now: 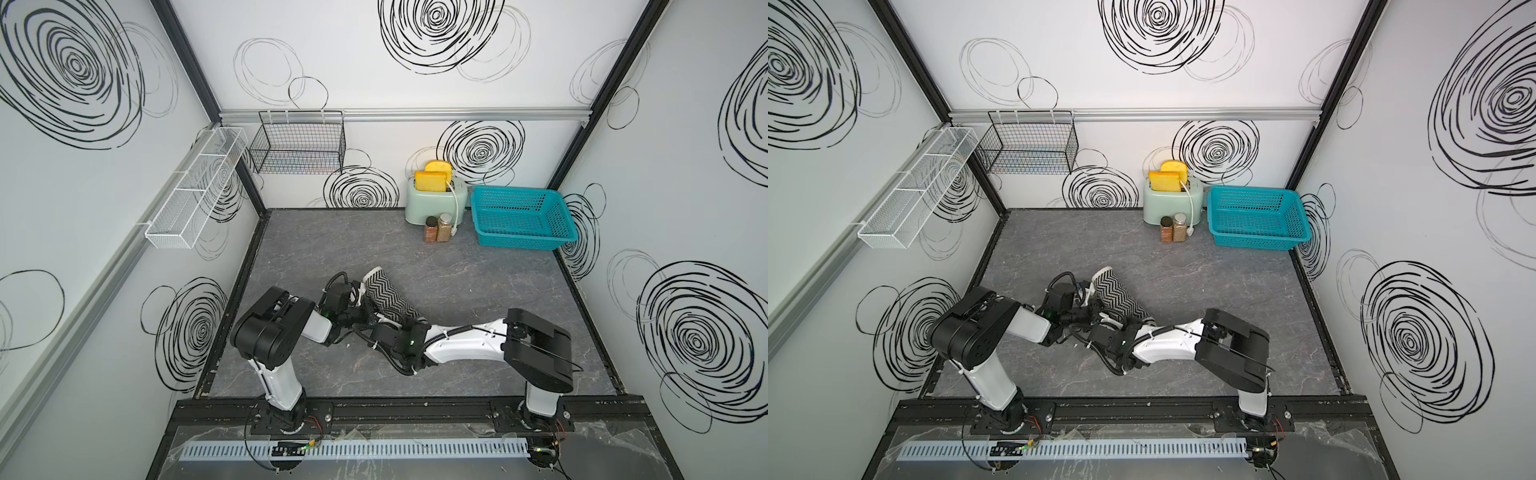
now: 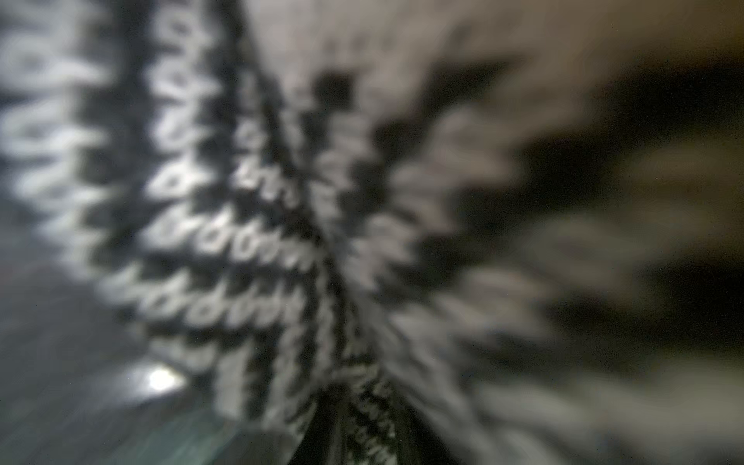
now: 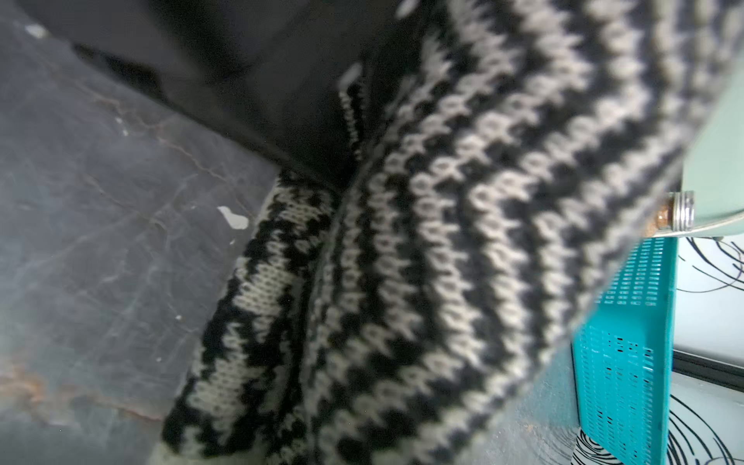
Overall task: Roll up the scarf and place it into the basket
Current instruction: Roll the scarf at the center of the board.
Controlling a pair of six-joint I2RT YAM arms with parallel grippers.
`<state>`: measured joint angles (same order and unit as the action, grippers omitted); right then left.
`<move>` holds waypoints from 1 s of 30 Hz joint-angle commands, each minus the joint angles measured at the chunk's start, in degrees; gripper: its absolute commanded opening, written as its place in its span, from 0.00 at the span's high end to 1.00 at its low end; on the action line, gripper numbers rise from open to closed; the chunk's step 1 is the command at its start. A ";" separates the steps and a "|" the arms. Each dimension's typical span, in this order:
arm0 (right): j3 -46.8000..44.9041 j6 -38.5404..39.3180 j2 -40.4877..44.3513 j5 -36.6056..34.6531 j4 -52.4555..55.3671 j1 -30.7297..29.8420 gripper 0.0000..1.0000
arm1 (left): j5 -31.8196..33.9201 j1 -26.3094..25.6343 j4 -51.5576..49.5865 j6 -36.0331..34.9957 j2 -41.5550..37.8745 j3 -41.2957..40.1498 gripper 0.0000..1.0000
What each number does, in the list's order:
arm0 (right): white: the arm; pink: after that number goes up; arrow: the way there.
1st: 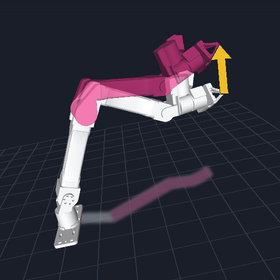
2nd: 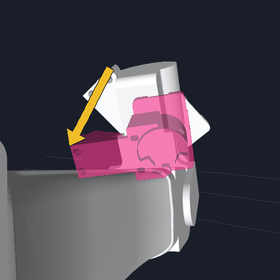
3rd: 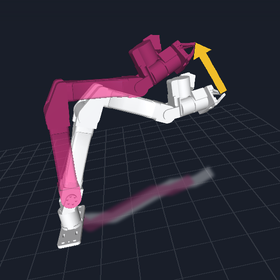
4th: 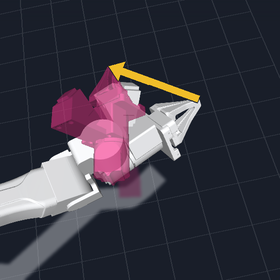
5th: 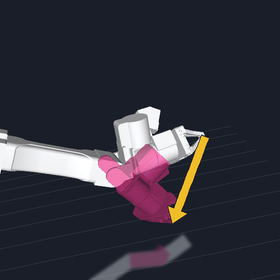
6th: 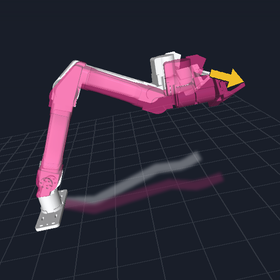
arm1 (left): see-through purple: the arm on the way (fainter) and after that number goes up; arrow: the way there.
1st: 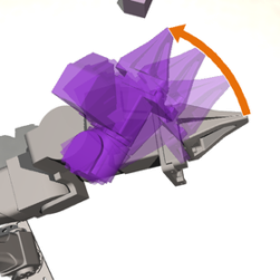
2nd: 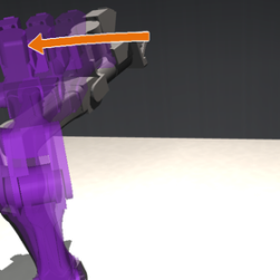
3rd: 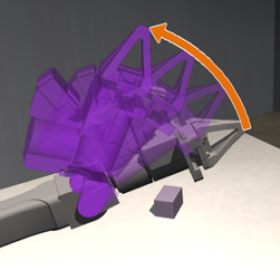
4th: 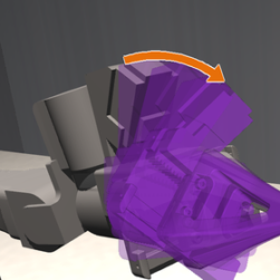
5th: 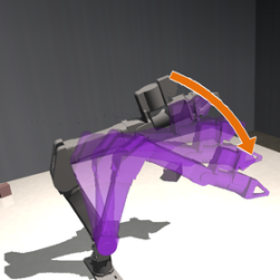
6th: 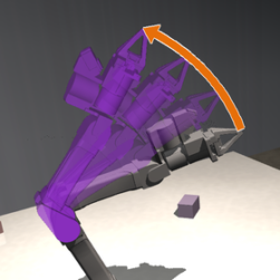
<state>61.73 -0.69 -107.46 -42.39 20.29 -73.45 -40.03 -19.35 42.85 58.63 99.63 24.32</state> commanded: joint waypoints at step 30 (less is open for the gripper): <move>1.39 -1.18 -5.10 9.77 0.09 -0.31 0.89 | -8.04 4.00 1.63 -0.34 -4.59 6.80 0.73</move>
<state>64.42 -0.54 -110.93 -42.65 18.96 -74.19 -46.81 -15.94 38.17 58.30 92.53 30.87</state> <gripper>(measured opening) 0.111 0.268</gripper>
